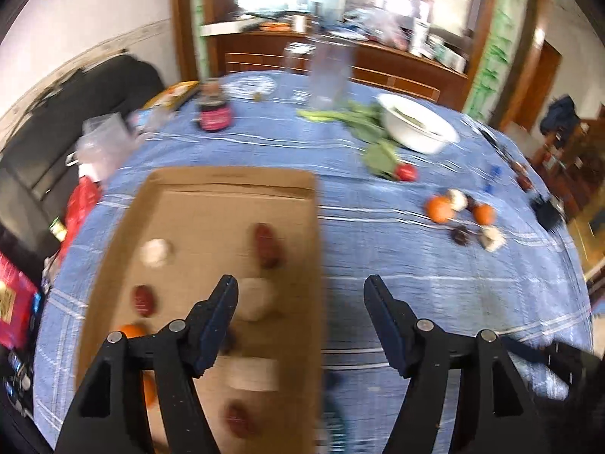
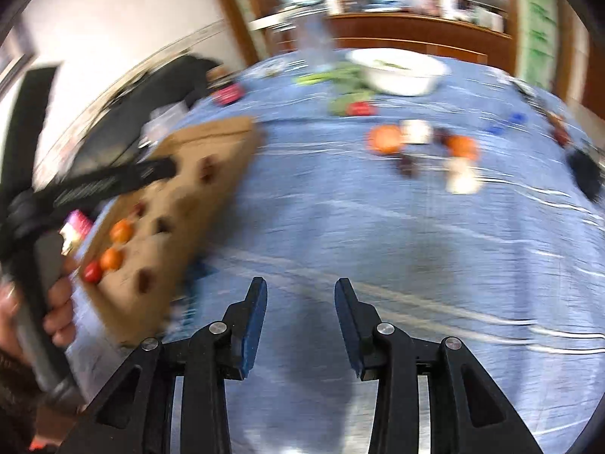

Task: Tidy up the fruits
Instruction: 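Move both open tools from the tray to the fruits on the cloth, then close the right tool on a beige pastry cake while the left tool grasps a dark date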

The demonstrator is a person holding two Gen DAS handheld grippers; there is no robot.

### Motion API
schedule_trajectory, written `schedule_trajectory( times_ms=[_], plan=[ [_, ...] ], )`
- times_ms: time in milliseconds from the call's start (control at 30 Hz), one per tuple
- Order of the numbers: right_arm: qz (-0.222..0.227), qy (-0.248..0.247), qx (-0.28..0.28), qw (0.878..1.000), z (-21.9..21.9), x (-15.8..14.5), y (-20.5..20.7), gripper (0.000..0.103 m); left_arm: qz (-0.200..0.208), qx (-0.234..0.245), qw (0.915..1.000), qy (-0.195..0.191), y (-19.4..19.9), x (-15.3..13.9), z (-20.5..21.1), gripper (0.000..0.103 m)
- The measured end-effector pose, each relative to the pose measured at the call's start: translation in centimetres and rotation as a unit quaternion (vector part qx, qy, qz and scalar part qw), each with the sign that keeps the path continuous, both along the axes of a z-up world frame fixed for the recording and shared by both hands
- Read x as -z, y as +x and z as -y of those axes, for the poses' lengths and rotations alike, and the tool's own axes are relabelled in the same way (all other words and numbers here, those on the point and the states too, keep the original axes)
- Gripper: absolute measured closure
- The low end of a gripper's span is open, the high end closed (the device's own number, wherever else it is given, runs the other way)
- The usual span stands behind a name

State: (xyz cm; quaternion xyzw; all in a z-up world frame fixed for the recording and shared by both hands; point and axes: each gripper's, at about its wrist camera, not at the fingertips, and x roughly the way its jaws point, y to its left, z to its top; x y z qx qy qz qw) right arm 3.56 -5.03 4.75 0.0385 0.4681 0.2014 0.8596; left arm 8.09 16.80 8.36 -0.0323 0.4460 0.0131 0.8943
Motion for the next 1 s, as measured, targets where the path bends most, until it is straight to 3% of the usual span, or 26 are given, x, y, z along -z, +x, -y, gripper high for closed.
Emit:
schedule_trajectory(
  times_ms=[267, 600, 633, 733, 867, 1000],
  plan=[
    [0.014, -0.031, 0.078, 0.996, 8.1, -0.3, 5.7, 0.063, -0.034, 0.068, 0.9971, 0.007, 2.0, 2.0, 8.1, 0.031],
    [-0.012, -0.022, 0.051, 0.998, 7.9, 3.3, 12.8, 0.063, -0.065, 0.074, 0.9947, 0.028, 5.6, 4.8, 12.3, 0.031],
    [-0.001, -0.029, 0.046, 0.999, 7.8, 3.5, 13.0, 0.070, -0.068, 0.073, 0.9947, 0.024, 6.1, 5.0, 12.6, 0.031],
    [0.021, -0.048, 0.040, 0.998, 8.0, 3.1, 12.7, 0.070, -0.077, 0.071, 0.9945, 0.010, 7.5, 5.4, 13.5, 0.031],
    [0.046, -0.038, 0.054, 0.997, 10.5, 1.9, 11.3, 0.070, -0.079, 0.077, 0.9940, 0.002, 9.1, 5.9, 15.2, 0.031],
    [0.046, -0.032, 0.065, 0.996, 13.0, 1.5, 10.1, 0.069, -0.082, 0.077, 0.9937, -0.003, 10.8, 6.8, 17.0, 0.033]
  ],
)
